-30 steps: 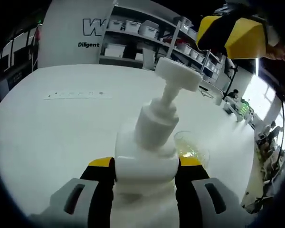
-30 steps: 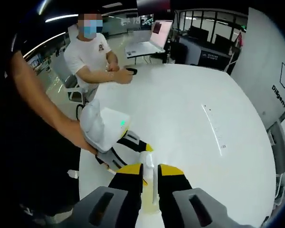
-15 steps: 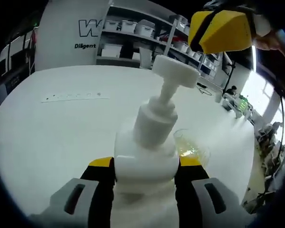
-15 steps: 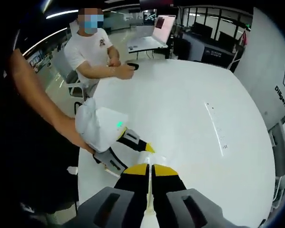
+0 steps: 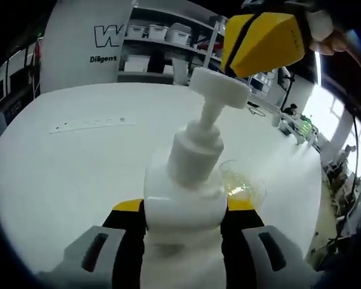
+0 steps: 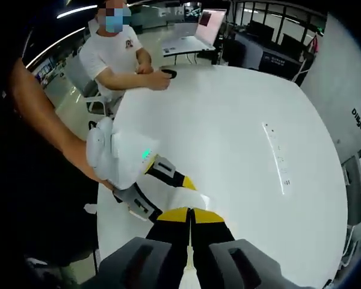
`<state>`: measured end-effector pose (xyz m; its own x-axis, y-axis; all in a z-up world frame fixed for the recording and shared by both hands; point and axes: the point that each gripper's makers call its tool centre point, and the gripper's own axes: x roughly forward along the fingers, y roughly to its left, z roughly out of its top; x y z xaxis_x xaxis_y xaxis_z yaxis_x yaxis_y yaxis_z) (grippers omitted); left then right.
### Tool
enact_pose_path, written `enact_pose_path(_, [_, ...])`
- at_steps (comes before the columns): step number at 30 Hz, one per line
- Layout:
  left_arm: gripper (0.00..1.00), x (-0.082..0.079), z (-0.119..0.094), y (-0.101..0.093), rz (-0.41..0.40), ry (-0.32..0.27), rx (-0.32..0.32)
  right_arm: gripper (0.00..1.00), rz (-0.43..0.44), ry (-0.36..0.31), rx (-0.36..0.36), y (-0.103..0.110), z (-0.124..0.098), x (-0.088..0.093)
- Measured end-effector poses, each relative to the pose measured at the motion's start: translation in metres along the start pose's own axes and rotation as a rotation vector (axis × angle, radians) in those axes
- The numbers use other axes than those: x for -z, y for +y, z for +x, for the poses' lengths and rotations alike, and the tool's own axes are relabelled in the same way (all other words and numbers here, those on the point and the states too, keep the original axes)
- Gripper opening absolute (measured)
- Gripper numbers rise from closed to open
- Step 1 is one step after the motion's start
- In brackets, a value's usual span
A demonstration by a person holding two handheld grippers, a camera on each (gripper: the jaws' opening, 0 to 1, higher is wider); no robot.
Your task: Hold the bottle steady, press the pump all the way down and release, and repeat the specified number of times to dispense into the cup
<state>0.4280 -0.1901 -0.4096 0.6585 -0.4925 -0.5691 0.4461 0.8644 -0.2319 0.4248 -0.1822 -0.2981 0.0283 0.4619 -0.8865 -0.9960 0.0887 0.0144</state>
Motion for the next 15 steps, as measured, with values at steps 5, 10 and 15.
enact_pose_path(5, [0.47,0.0006,0.0003,0.0,0.013,0.009,0.006,0.0,-0.007,0.014,-0.004,-0.0003,0.0009,-0.0012])
enact_pose_path(10, [0.47,0.0015,0.0003,-0.0002,0.025,0.016,0.01,0.0,-0.039,0.058,-0.012,-0.0004,0.0022,-0.0021])
enact_pose_path(15, [0.47,0.0022,0.0009,0.0002,0.033,0.026,0.013,0.0,-0.049,0.123,-0.034,-0.0013,0.003,-0.002])
